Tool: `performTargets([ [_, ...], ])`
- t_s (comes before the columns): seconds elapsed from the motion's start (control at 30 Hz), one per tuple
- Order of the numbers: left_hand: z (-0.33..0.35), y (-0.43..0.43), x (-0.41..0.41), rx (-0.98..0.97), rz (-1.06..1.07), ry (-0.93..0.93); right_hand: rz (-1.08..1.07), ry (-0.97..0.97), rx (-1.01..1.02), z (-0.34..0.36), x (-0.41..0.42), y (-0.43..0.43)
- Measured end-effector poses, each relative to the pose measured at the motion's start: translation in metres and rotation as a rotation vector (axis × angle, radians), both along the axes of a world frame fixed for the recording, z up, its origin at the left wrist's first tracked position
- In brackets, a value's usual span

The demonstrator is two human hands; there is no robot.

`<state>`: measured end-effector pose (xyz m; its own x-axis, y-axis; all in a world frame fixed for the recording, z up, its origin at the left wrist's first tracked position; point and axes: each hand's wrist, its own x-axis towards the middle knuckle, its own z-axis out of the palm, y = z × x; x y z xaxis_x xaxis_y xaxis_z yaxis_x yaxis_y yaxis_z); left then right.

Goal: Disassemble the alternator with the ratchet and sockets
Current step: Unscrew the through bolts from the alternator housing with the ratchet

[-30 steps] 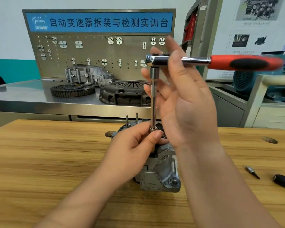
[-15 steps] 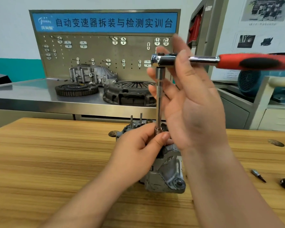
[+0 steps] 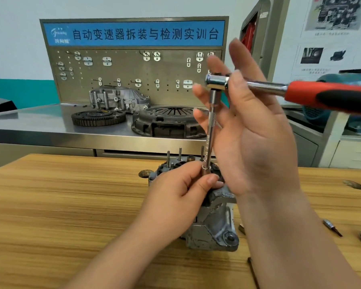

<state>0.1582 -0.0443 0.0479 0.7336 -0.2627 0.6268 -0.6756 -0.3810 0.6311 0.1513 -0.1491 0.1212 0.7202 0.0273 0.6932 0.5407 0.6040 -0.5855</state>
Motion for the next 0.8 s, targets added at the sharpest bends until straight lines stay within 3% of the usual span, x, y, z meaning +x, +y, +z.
performTargets([
  [0.3,-0.0009,0.0045,0.0,-0.025,-0.062,0.017,0.087,0.103,-0.056,-0.0034,0.0015,0.0013],
  [0.6,-0.0034,-0.0013,0.0004,-0.053,0.018,0.014,-0.013,-0.007,-0.053,-0.0032,-0.0014,0.0062],
  [0.8,-0.0034,0.0017,-0.0004,-0.065,-0.053,0.047,0.057,0.06,-0.086,-0.0029,0.0007,0.0033],
])
